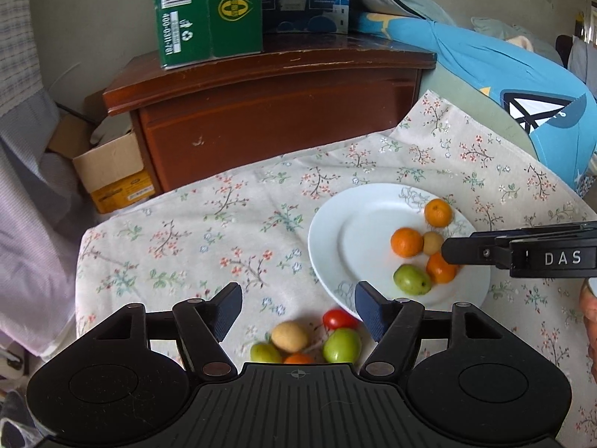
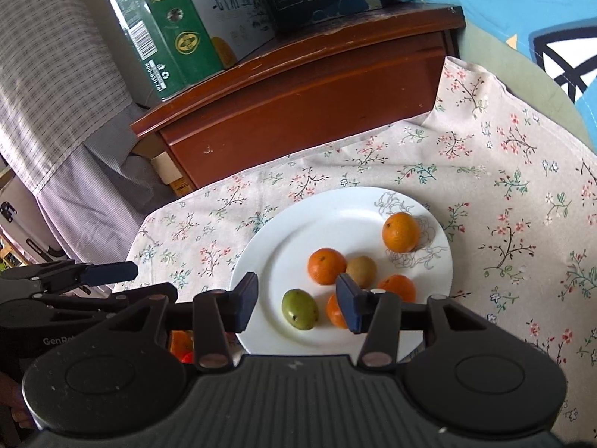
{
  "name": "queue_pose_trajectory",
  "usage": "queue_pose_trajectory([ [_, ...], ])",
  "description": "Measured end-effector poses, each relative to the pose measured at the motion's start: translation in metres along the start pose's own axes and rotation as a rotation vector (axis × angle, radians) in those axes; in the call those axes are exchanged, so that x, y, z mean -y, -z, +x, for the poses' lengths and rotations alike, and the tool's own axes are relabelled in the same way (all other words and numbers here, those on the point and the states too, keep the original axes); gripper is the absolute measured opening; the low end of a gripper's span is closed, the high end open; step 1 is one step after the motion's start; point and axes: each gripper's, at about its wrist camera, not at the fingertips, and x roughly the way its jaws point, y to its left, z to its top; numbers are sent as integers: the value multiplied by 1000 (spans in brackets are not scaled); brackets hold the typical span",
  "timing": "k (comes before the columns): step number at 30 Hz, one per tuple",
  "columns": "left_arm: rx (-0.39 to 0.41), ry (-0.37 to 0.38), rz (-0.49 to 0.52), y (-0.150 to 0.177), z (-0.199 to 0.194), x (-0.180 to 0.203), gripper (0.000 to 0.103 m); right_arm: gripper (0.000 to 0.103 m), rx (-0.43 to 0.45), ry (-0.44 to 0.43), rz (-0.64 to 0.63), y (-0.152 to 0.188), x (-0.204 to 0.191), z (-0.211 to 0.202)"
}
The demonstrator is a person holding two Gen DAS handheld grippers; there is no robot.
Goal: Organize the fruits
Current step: 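Move the left tool toward a large green plum while the right tool grasps another brown kiwi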
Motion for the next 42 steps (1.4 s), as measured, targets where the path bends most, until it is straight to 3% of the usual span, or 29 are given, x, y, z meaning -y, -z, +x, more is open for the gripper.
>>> queue_pose_trajectory([
  [11,-39,23,16,36,-22,9,68,48,-27,-21,-23,30,-11,-15],
  [15,-69,26,28,50,-24,14,78,48,-59,-36,-45,41,-17,-14],
  [18,-87,17,36,58,-24,15,79,48,-83,-52,-58,49,-22,-13],
  [29,-184,-16,-32,89,-7,7,80,45,-150,-118,-68,67,-31,7],
  [35,-186,-9,-7,96,-2,11,102,39,-143,-140,-96,68,-38,15],
  [42,-169,-5,2,99,-3,12,103,34,-140,-141,-113,69,-43,27],
])
